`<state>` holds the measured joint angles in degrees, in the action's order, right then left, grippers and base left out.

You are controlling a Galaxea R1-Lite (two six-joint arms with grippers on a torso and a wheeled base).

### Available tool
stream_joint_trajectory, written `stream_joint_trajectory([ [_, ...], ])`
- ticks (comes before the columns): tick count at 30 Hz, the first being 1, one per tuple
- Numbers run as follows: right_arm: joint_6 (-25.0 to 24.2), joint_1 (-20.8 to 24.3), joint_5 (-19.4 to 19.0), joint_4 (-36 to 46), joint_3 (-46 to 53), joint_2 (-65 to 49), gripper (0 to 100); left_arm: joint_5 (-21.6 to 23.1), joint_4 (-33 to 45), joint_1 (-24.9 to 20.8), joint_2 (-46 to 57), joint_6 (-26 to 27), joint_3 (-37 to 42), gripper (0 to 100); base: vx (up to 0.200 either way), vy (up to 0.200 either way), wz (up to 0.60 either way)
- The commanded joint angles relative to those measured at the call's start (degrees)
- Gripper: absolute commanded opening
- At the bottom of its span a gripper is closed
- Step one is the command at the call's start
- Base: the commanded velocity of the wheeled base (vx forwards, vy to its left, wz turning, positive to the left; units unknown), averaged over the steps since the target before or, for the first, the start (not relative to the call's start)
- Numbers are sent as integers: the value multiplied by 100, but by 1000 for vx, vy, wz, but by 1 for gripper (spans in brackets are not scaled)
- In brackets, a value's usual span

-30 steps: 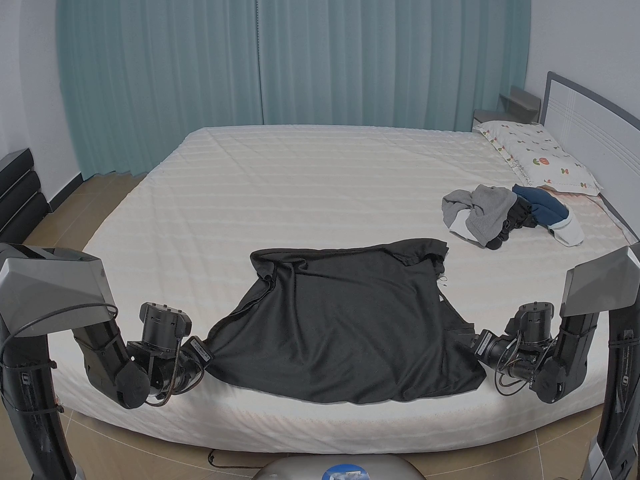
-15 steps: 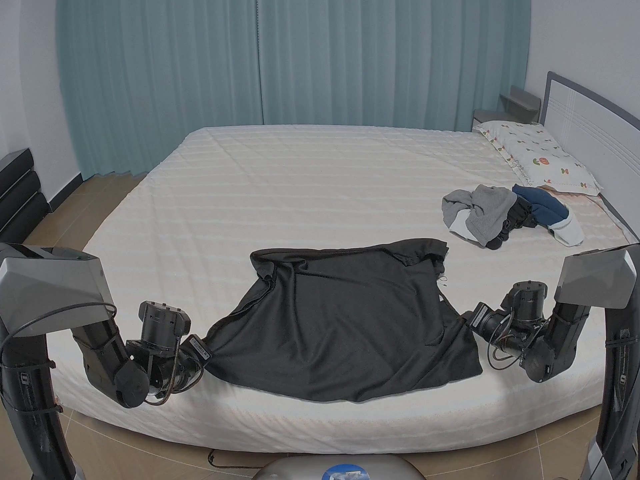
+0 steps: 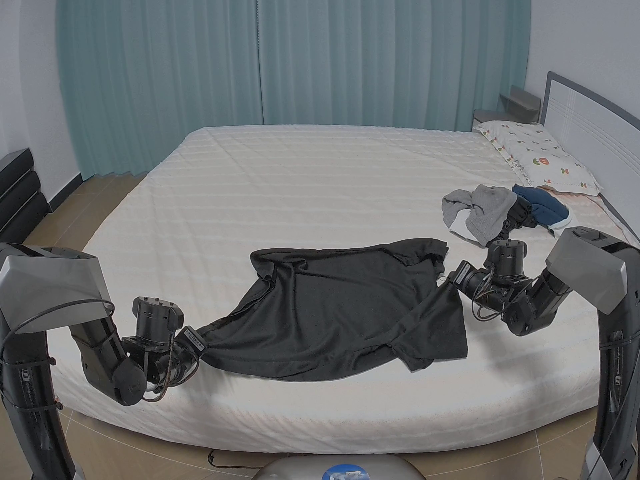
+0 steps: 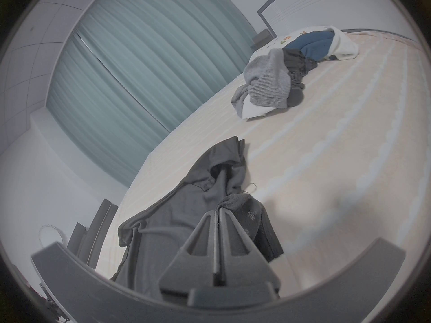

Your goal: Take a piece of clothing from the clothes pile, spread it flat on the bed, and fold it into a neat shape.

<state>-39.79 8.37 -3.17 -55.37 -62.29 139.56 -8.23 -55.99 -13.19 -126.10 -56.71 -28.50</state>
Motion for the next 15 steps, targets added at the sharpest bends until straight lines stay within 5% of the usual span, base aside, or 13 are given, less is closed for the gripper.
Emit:
stream_joint_trajectory([
  [1,6,94,1,299,-723,493,0,-3,-61,18,-117,-7,3,0,0,0,0],
  [10,94,129,211,307,-1505,1074,0,5,-61,-8,-205,-7,-24,0,0,0,0],
  [11,94,112,229,290,-1610,1161,100,-3,-61,-8,-213,-7,-33,0,0,0,0],
  [15,85,77,203,211,-1672,1258,100,5,-61,-8,-231,-7,-33,0,0,0,0],
])
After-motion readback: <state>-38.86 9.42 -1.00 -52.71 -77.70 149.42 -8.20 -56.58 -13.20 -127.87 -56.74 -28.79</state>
